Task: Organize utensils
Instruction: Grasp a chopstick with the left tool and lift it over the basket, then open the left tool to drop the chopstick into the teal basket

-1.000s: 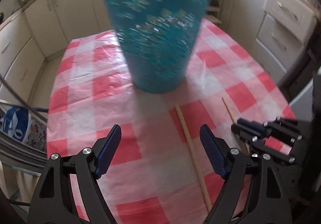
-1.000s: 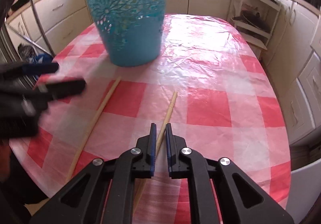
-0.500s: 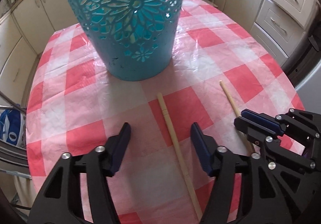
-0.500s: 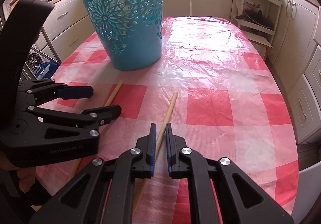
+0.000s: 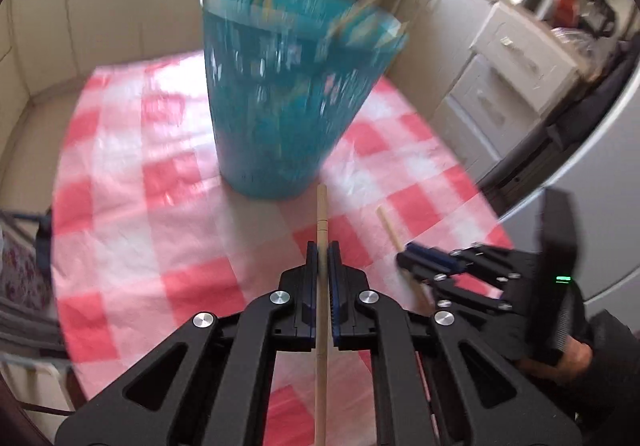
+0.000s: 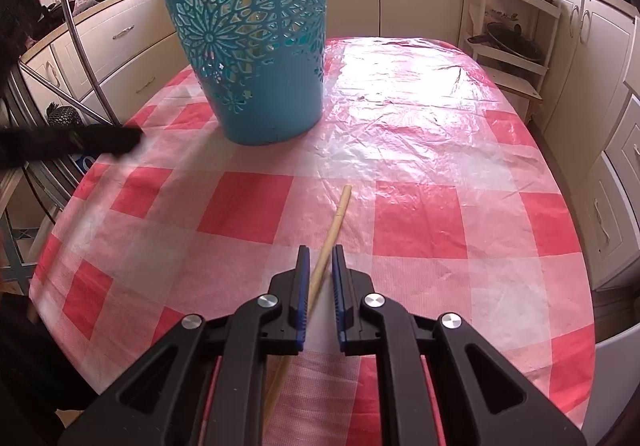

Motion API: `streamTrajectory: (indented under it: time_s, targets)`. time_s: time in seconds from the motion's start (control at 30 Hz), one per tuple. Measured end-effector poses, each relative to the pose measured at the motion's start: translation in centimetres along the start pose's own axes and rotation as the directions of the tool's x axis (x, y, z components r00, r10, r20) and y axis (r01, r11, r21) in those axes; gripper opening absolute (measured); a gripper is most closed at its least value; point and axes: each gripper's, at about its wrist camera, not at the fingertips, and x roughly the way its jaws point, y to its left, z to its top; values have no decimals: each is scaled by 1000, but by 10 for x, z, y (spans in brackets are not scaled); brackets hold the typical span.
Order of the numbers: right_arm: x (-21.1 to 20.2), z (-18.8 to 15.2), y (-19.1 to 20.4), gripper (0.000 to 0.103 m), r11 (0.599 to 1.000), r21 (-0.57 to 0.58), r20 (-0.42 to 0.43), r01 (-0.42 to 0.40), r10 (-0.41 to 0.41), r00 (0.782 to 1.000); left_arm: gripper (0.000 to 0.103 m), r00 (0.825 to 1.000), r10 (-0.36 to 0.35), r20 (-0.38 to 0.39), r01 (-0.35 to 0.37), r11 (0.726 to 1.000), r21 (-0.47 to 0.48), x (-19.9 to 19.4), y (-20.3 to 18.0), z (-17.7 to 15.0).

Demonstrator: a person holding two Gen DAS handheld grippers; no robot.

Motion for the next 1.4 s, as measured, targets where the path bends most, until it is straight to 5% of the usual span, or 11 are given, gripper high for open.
streamTrajectory:
  time_s: [0.17,0.3,0.47,0.53,0.63,0.7,1.07,1.3,1.4]
  targets:
    - [1,1,4,21,1000,-8,6,-2,2,1000,5,963,-156,221,145,987,62,-70,8,21]
    - [2,1,7,23,1000,-19,12,7,-7,1000,5,917,-132,377,130,991,32,-88,6,45]
    - [1,2,7,23,1000,-13,13,2,-2,1000,5,809,29,587,34,995,-96,-98,4,83]
    - [1,1,6,23,1000,-9,16,-2,2,1000,5,742,90,664,3,990,-138,-101,0,99]
    - [1,1,5,24,1000,-6,19,-7,7,1000,5,675,161,720,-36,982,-186,-100,-4,114]
    - [1,1,4,24,1000,-1,19,-13,13,1000,5,647,214,732,-89,974,-206,-92,-6,121]
    - [2,4,2,33,998,31,5,-61,60,998,5,594,353,723,-193,935,-298,-56,-3,131]
    - [2,4,1,33,997,34,5,-64,64,998,5,563,352,748,-154,933,-324,-66,-1,132]
    - [2,4,2,34,998,29,5,-60,60,998,5,579,358,733,-168,931,-323,-60,2,132]
